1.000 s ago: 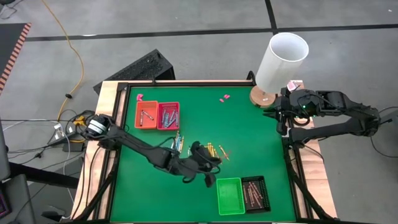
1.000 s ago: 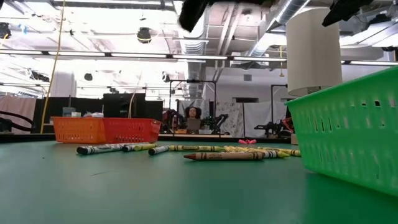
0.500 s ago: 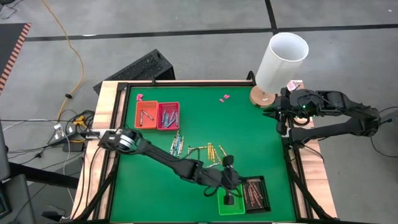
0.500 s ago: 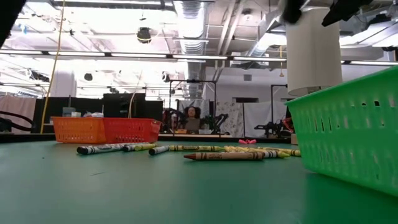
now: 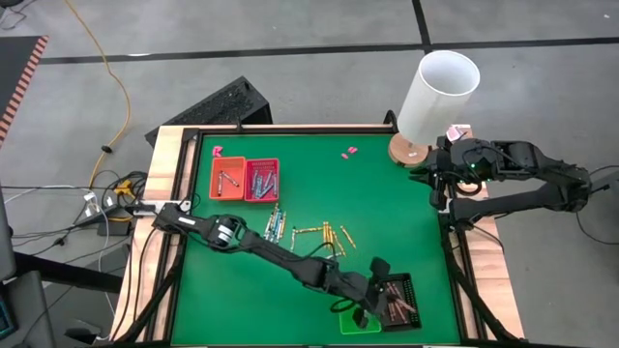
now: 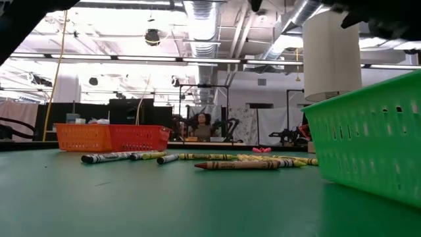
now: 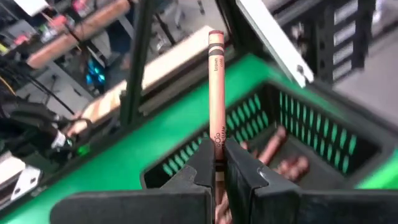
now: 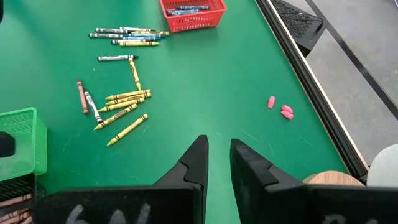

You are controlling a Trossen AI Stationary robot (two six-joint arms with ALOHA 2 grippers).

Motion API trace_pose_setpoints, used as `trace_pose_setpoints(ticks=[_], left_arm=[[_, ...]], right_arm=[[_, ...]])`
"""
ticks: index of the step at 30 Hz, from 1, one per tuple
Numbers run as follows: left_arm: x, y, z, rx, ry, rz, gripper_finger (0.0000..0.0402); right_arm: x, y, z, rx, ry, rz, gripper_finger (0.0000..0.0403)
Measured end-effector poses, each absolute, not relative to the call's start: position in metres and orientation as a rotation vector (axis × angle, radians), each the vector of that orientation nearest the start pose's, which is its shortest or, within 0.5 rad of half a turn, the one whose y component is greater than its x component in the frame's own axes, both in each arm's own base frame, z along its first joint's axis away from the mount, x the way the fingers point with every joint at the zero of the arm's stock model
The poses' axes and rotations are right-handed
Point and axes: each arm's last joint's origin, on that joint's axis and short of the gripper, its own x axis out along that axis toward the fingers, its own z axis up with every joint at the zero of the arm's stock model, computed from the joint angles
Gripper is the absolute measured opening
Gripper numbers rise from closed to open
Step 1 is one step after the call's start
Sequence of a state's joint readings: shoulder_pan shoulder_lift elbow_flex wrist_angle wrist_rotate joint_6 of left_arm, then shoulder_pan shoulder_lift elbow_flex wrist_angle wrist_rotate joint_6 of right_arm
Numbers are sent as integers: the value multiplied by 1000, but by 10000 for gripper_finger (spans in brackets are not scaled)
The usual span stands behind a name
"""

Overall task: Sort crayons
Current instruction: Put the brown crayon into the black bin

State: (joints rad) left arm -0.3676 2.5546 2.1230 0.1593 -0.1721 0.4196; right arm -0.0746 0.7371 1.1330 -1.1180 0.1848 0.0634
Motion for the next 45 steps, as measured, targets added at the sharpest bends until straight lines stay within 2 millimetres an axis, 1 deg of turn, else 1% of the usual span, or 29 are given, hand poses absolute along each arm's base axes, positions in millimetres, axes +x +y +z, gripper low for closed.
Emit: trace_pose_setpoints(ticks=[3,6,11,20,25,28,31,34,39,41,43,45], left_arm=[[542,-202,170,523,272,-253,0],[542,-203,169,549,274,-284,1],[540,-203,165,625,307,-324,15],[541,-202,167,643,285,-296,42],[541,-202,168,624,283,-287,62],[542,-201,169,618,275,-235,77],[543,-200,174,567,265,-116,86],[540,-198,189,480,256,-31,87],[529,-190,237,224,231,71,87],[520,-187,257,150,259,83,87],[508,-183,275,136,316,85,87],[492,-180,294,123,393,90,87]], right_arm=[[99,-13,367,20,714,-271,68],[99,-13,367,20,714,-271,68],[99,-13,367,20,714,-271,68],[99,-13,367,17,714,-270,68],[99,-13,367,17,714,-270,68],[99,-13,367,17,714,-269,68],[99,-13,367,17,714,-270,68],[99,-13,367,18,715,-270,68],[99,-13,367,17,719,-269,68],[99,-13,367,13,720,-268,68],[99,-13,367,13,721,-268,68],[98,-13,367,12,723,-268,68]])
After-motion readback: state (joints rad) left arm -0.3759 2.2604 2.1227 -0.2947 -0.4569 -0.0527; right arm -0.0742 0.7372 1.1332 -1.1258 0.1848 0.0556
